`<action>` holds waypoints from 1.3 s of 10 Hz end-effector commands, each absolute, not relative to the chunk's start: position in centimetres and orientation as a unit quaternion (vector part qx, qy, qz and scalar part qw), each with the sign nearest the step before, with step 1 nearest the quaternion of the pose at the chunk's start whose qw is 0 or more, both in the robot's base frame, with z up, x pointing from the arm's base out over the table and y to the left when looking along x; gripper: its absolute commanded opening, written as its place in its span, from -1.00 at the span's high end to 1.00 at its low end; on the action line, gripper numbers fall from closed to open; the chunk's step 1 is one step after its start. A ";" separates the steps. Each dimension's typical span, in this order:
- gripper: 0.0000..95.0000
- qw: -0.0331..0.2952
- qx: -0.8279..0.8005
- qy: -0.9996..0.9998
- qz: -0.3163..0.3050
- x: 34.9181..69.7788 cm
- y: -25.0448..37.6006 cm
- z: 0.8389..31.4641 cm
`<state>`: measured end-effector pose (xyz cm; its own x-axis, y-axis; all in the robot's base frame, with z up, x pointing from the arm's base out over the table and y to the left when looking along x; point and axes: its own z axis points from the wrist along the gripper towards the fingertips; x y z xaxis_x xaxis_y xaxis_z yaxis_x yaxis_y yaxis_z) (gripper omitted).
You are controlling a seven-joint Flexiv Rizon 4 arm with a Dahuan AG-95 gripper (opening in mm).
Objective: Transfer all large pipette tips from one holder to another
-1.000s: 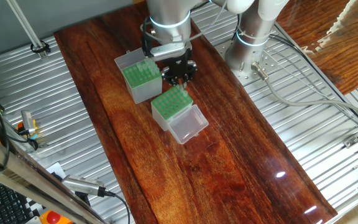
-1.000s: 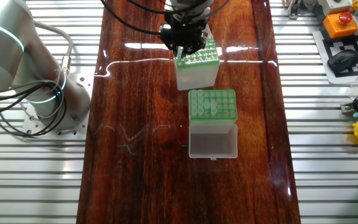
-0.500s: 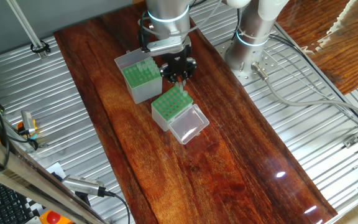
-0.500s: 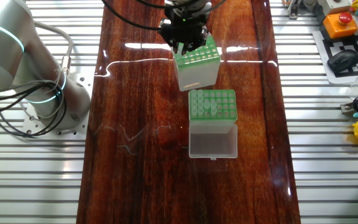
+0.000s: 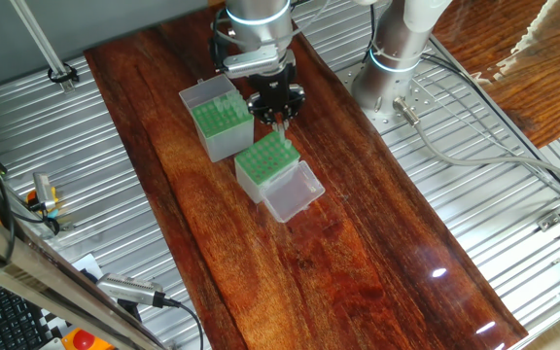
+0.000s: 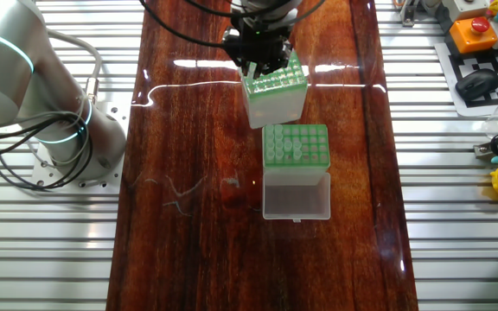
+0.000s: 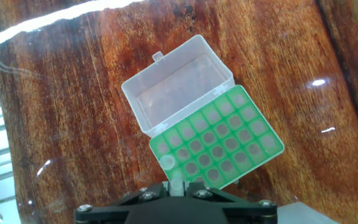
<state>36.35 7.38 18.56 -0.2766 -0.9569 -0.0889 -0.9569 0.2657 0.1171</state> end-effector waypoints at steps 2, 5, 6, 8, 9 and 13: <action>1.00 0.000 -0.600 0.797 0.074 36.5 7.4 18.5; 1.00 0.002 -0.601 0.796 0.074 36.5 7.4 18.5; 1.00 0.002 -0.599 0.797 0.072 36.5 7.4 18.5; 1.00 0.002 -0.596 0.800 0.071 36.5 7.4 18.5; 1.00 0.004 -0.592 0.803 0.071 36.5 7.4 18.5; 1.00 0.008 -0.585 0.807 0.077 36.5 7.4 18.5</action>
